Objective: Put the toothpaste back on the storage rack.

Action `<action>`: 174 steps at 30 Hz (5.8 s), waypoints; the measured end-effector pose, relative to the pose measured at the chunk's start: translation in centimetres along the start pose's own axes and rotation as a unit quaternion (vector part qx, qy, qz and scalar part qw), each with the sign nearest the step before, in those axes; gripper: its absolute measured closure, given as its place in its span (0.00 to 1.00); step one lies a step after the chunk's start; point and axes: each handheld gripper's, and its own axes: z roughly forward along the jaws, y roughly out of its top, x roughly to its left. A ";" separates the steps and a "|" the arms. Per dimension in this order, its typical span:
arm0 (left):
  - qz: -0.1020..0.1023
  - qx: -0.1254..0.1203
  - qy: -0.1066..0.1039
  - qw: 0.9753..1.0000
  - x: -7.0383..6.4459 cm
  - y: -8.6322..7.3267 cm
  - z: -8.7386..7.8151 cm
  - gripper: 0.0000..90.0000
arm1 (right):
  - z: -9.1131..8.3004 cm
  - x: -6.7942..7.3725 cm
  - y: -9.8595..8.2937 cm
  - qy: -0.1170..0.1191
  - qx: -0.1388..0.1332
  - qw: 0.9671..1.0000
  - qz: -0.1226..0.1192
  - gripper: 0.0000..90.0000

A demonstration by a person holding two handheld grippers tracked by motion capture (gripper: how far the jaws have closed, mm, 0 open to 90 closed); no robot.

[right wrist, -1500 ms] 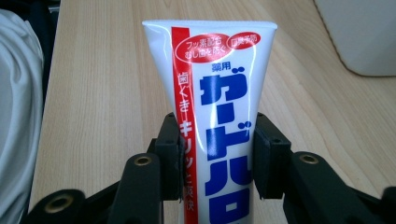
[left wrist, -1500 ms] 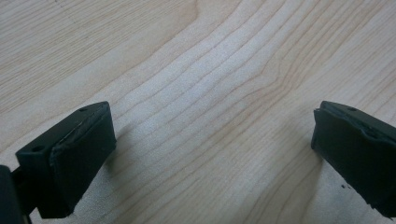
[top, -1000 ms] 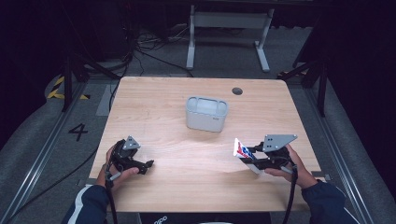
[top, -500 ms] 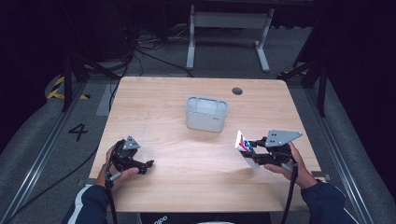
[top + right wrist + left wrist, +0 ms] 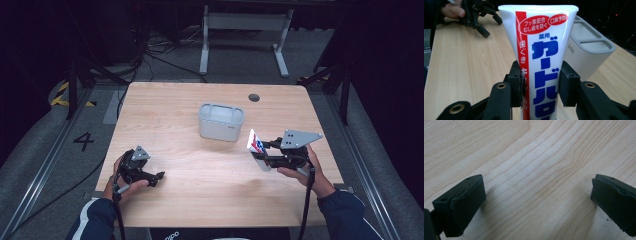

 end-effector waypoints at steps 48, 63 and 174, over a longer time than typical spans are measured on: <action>-0.008 0.001 0.007 1.000 -0.2 0.1 0.1 0.00 | 4.3 -3.8 10.2 -0.025 -0.079 0.997 0.005 0.69; -0.007 0.000 0.007 1.000 -0.2 0.1 0.1 0.00 | 6.2 -5.5 12.1 -0.043 -0.080 0.996 0.006 0.68; -0.001 -0.002 0.008 1.000 -0.1 0.2 0.1 0.00 | 12.5 -9.4 5.4 -0.013 0.066 0.996 0.053 0.62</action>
